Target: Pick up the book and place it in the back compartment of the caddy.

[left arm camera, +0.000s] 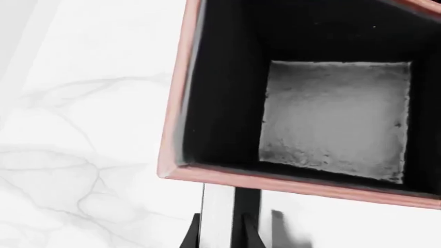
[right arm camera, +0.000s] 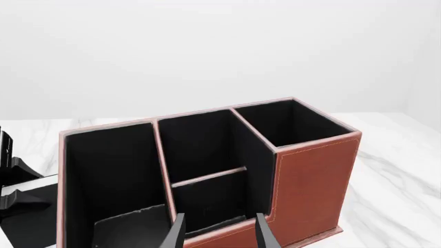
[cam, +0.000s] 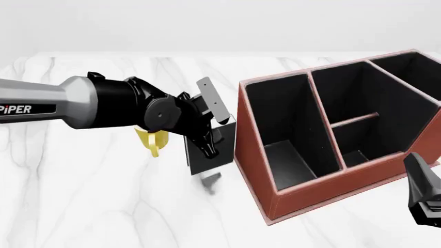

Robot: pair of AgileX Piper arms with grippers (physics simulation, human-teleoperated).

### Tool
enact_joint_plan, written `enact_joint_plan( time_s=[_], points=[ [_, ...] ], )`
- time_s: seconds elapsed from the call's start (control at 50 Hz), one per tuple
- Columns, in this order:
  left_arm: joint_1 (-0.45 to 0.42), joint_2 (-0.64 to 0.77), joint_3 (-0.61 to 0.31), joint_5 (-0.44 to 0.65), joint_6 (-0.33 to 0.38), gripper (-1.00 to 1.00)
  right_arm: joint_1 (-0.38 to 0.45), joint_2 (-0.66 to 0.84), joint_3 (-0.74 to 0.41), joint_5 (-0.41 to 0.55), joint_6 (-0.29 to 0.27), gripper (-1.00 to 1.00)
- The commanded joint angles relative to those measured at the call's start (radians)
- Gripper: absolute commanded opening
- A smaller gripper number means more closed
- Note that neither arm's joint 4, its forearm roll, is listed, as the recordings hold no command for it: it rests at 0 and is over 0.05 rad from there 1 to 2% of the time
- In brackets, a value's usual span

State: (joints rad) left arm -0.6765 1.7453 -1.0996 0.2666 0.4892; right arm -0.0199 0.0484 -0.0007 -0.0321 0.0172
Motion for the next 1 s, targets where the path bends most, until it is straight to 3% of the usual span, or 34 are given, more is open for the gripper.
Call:
enact_joint_plan(
  time_s=[0.02, 0.16, 0.58, 0.76, 1.0],
  points=[
    [0.004, 0.008, 0.001, -0.002, -0.008, -1.00, -0.001, 0.002, 0.000, -0.002, 0.001, 1.00],
    [-0.006, -0.052, -0.009, 0.056, -0.062, -1.00, -0.002, 0.014, 0.000, -0.012, 0.001, 1.00],
    [-0.002, -0.230, -0.015, 0.213, -0.075, -1.00, -0.002, -0.018, 0.000, 0.013, -0.007, 1.00],
    [-0.040, -0.293, -0.019, 0.294, -0.085, -1.00, -0.001, -0.020, 0.000, 0.013, -0.009, 1.00],
    [-0.101, -0.388, -0.187, 0.495, -0.070, -1.00, -0.002, -0.034, -0.001, 0.024, -0.009, 1.00]
  ],
)
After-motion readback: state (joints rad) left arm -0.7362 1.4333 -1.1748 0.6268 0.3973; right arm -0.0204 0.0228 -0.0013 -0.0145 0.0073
